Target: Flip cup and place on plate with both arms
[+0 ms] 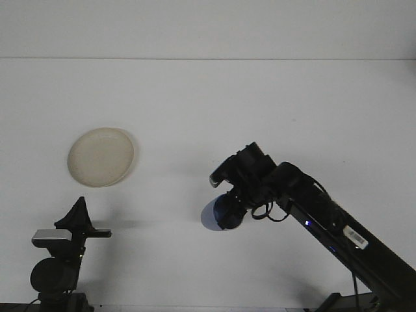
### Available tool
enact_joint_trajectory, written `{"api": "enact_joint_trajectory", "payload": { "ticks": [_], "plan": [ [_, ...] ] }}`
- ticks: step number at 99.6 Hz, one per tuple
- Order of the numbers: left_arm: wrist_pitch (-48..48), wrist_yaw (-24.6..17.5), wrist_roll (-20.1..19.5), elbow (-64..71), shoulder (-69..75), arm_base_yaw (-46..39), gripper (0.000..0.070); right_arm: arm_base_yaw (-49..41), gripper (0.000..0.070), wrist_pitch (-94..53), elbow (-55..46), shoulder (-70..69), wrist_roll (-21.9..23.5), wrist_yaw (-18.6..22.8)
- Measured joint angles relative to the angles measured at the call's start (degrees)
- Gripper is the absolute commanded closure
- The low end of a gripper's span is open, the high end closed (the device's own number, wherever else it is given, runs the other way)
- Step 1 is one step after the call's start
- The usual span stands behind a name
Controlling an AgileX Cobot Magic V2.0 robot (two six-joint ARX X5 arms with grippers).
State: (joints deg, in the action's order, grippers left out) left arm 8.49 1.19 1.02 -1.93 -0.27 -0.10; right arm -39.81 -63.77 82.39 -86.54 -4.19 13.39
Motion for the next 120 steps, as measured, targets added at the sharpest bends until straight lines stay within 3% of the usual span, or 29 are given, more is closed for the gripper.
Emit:
{"api": "enact_joint_trajectory", "payload": {
  "ticks": [24, 55, 60, 69, 73, 95, 120],
  "plan": [
    [0.0, -0.02, 0.0, 0.0, 0.0, 0.0, 0.0688, -6.78, 0.07, -6.32, 6.1, -9.68, -2.47, -7.23],
    [0.0, -0.02, 0.0, 0.0, 0.0, 0.0, 0.0688, -9.64, 0.07, -6.93, 6.71, -17.68, -3.1, -7.61],
    [0.0, -0.02, 0.0, 0.0, 0.0, 0.0, 0.0688, -9.68, 0.0655, -6.86, 6.71, -18.29, -3.1, -7.63],
    [0.0, 0.0, 0.0, 0.0, 0.0, 0.0, 0.0688, -9.99, 0.0415, -6.84, 6.71, -18.53, -3.21, -7.61],
    [0.0, 0.0, 0.0, 0.0, 0.0, 0.0, 0.0688, -10.16, 0.0351, -6.75, 6.73, -18.53, -3.39, -7.56],
    [0.0, -0.02, 1.7, 0.0, 0.0, 0.0, 0.0688, -10.4, 0.0346, -7.48, 10.4, -17.86, -3.74, -7.41],
    [0.07, -0.02, 10.21, 0.0, 0.0, 0.0, 0.0688, -7.41, 0.035, -5.31, 15.93, -7.34, -3.58, -7.39]
  ]
}}
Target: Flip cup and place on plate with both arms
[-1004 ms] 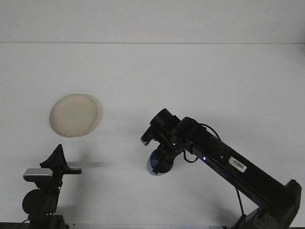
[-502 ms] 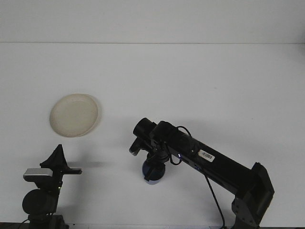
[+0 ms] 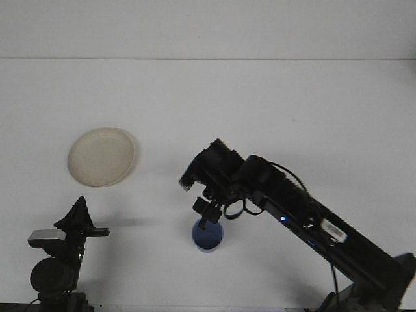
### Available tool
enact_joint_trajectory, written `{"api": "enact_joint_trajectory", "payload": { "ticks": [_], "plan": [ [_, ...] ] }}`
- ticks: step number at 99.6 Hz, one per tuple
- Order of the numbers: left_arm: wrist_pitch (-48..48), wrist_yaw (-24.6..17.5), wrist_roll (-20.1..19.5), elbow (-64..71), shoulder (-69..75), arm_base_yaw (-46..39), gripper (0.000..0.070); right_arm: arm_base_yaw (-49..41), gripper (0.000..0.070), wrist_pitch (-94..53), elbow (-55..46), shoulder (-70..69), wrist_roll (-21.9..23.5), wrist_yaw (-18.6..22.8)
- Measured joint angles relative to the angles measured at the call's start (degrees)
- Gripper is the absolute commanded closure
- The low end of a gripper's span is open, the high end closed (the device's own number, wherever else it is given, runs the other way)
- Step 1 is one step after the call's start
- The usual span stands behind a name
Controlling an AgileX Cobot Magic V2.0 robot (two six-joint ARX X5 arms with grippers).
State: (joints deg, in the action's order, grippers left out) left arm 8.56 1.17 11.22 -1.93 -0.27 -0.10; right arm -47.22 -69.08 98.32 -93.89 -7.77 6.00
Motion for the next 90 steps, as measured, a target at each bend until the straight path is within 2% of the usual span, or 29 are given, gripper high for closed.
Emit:
{"api": "enact_joint_trajectory", "payload": {
  "ticks": [25, 36, 44, 57, 72, 90],
  "plan": [
    [0.09, 0.0, 12.55, -0.09, 0.0, 0.0, 0.0689, 8.55, 0.0362, 8.63, -1.49, 12.63, 1.51, -0.09],
    [-0.09, -0.17, 17.25, -0.63, 0.0, 0.0, 0.0689, 12.57, 0.0363, 14.62, -7.56, 20.13, 1.64, -0.13],
    [-0.09, -2.19, 19.87, -2.25, -0.04, 0.0, 0.0689, 15.69, 0.0363, 20.63, -14.43, 26.43, 1.68, -0.11],
    [-1.01, -6.23, 21.46, -7.19, -0.92, 0.0, 0.0688, 20.98, 0.0363, 30.93, -28.11, 37.24, 1.81, -0.13],
    [-7.76, -9.79, 21.7, -15.23, -5.46, 0.0, 0.0688, 25.75, 0.0363, 41.2, -43.52, 48.98, 1.81, -0.13],
    [-13.9, -17.31, 18.56, -26.71, -17.62, 0.02, 0.0688, 29.66, 0.0363, 50.07, -58.8, 60.02, 1.84, -0.42]
  ]
}}
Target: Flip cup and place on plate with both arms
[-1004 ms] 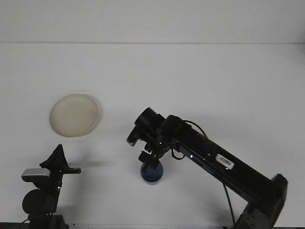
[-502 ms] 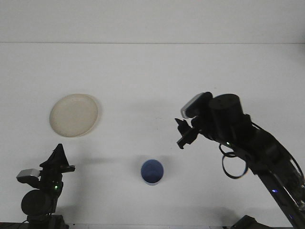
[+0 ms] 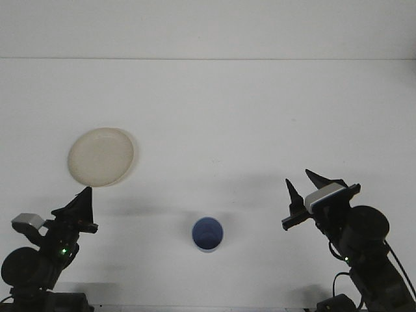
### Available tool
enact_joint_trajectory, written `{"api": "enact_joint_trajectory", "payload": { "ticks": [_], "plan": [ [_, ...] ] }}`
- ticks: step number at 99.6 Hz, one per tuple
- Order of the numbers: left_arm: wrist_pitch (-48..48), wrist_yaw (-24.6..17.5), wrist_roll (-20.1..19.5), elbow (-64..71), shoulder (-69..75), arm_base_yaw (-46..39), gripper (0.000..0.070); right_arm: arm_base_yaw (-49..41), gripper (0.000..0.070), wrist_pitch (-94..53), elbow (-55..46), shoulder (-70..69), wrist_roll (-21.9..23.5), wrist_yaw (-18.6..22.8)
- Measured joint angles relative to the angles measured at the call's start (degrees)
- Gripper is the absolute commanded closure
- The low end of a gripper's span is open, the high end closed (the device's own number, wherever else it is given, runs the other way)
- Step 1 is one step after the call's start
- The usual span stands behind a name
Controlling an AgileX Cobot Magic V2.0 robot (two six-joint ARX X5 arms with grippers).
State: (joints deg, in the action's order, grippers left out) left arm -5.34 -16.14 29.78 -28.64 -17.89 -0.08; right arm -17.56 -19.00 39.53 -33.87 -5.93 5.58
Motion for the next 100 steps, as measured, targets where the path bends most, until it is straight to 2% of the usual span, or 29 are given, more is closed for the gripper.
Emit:
{"api": "enact_joint_trajectory", "payload": {
  "ticks": [15, 19, 23, 35, 40, 54, 84, 92, 100],
  "plan": [
    [-8.22, -6.6, -5.25, -10.75, -14.08, 0.13, 0.0681, 1.7, 0.0363, 1.62, -7.32, 5.53, 0.0, -3.98],
    [-10.88, -8.26, -6.99, -13.62, -17.84, 0.37, 0.0659, 2.12, 0.0363, 1.38, -8.11, 6.12, 0.0, -4.28],
    [-13.35, -9.94, -8.74, -16.26, -21.35, 0.79, 0.0581, 2.51, 0.0363, 1.36, -8.59, 6.54, 0.0, -4.35],
    [-19.28, -14.25, -12.98, -22.53, -30.64, 2.51, 0.0214, 3.1, 0.0363, 0.63, -8.79, 6.67, 0.0, -4.33],
    [-20.98, -15.65, -14.27, -24.44, -33.27, 3.58, 0.0143, 3.17, 0.0363, 0.46, -8.79, 6.62, 0.0, -4.31],
    [-24.41, -17.73, -16.9, -28.74, -38.97, 7.28, 0.0146, 3.17, 0.0363, 0.46, -8.79, 6.62, -0.02, -4.28],
    [-30.49, -17.73, -18.62, -33.38, -48.54, 19.23, 0.016, 3.17, 0.0363, 1.27, -8.79, 6.62, -0.02, -4.17],
    [-31.63, -16.2, -18.78, -34.36, -50.95, 22.75, 0.016, 3.17, 0.0363, 1.31, -8.79, 6.62, -0.02, -4.17],
    [-32.74, -12.46, -19.15, -35.19, -53.29, 26.51, 0.016, 3.17, 0.0363, 1.42, -8.79, 6.62, -0.02, -4.15]
  ]
}}
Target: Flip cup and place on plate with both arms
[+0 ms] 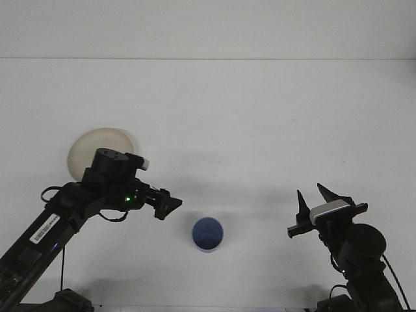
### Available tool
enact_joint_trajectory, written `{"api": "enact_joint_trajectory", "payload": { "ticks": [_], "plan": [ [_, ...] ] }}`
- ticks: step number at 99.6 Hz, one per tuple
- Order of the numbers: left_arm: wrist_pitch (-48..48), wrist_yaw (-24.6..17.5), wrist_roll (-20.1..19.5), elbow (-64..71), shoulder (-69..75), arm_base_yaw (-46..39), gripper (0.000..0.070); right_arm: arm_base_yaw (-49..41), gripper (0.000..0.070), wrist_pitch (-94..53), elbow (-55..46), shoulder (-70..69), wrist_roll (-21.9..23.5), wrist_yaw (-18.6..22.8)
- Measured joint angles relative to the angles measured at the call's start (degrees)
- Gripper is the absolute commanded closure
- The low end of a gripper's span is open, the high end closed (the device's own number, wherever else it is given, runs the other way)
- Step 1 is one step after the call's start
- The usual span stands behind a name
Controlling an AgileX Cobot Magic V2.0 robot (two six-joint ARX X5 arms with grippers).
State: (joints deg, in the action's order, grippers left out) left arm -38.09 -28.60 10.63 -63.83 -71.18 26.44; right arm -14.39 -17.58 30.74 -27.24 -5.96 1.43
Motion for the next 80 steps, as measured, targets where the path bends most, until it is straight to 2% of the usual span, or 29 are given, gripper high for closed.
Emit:
{"api": "enact_joint_trajectory", "payload": {
  "ticks": [8, 35, 63, 80],
  "plan": [
    [-0.11, 2.84, -0.31, -0.79, -2.23, 3.32, 0.016, 0.0, 0.0363, 0.35, 0.0, 0.0, 0.0, 0.0],
    [0.37, 7.3, -0.68, -2.64, -8.39, 12.41, 0.016, 0.0, 0.0363, 0.37, 0.0, 0.0, 0.0, 0.0],
    [1.68, 11.89, -0.79, -2.64, -14.19, 16.94, 0.016, 0.0, 0.0363, 0.37, 0.0, 0.0, 0.02, 0.0],
    [1.7, 12.37, -0.94, -2.64, -17.9, 18.27, 0.0176, 0.0, 0.0363, 0.37, 0.0, 0.0, 0.0, 0.0]
  ]
}}
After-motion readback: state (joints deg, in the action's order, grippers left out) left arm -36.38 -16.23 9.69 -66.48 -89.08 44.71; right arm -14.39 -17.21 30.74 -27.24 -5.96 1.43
